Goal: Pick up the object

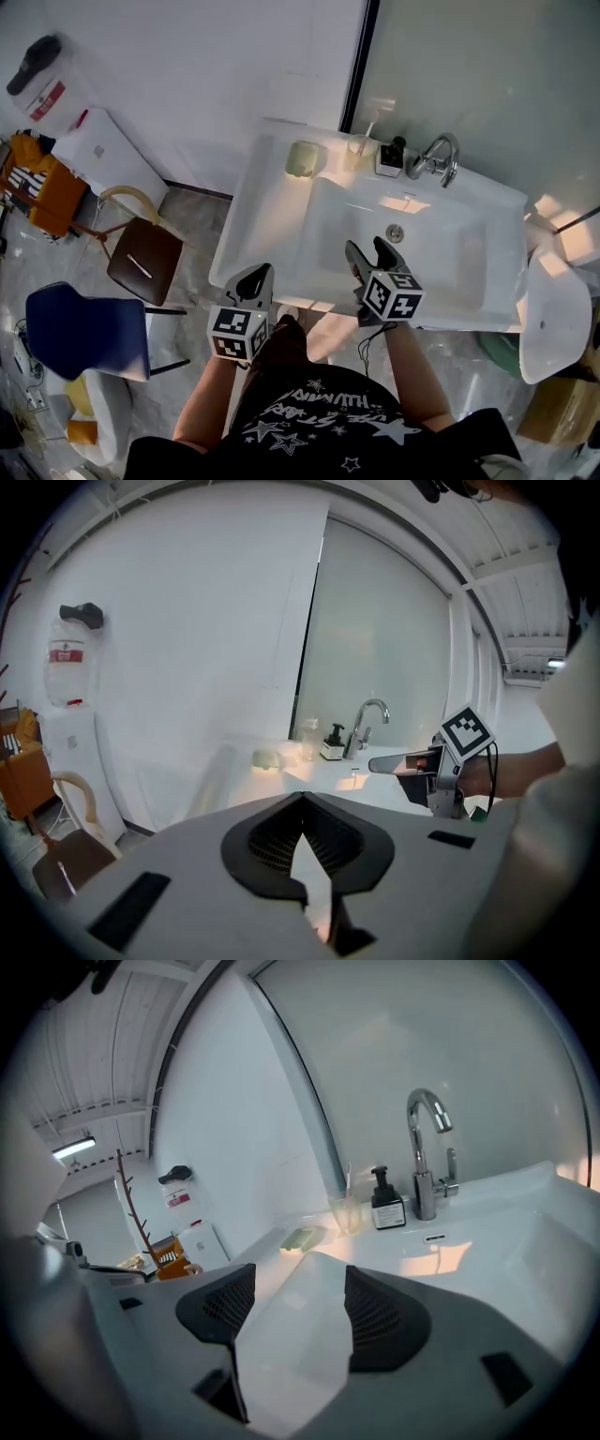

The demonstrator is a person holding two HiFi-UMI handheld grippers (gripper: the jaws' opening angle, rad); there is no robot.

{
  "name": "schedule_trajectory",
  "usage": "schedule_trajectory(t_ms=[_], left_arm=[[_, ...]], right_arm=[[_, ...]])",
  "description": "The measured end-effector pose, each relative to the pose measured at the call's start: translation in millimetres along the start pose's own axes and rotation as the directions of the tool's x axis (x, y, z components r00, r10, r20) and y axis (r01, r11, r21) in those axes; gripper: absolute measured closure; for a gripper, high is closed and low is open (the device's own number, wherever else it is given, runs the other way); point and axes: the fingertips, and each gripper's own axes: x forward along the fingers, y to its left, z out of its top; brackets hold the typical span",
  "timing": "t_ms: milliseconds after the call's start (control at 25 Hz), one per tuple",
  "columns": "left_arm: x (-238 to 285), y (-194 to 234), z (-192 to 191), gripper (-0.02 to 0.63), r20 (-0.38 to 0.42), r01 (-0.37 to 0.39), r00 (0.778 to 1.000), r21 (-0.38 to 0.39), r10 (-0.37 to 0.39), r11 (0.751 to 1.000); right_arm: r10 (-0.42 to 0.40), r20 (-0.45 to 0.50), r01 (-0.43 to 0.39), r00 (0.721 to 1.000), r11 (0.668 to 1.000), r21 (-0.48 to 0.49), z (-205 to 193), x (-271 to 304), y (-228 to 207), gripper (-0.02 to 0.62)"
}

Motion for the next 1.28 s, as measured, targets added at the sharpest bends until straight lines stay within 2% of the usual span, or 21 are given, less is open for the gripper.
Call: schedule_trajectory(t_ms=[520, 880, 1040, 1280], left_arm=[[88, 86, 39, 0.589, -0.057, 0.022, 0.998, -0.016, -0.023, 1.0], [132, 125, 52, 0.589, -0.074, 0.06, 0.995, -0.033, -0.062, 0.998], [148, 135, 55, 0.589, -0.086, 0.08, 0.993, -0.044, -0.084, 0.996], [165, 147, 55, 0.589, -0.108, 0.098, 0.989, -0.052, -0.103, 0.994]], right_arm=[[0.009, -0.085, -0.008, 0.996, 1.0, 0.015, 38, 151, 17, 0.302], [-0.033, -0.138, 0.037, 0.99, 0.999, 0.03, 46, 225, 16, 0.305], [-0.067, -0.168, 0.073, 0.984, 0.997, 0.027, 43, 249, 11, 0.368], [-0.126, -0.206, 0.135, 0.97, 0.99, 0.029, 33, 279, -2, 0.414]])
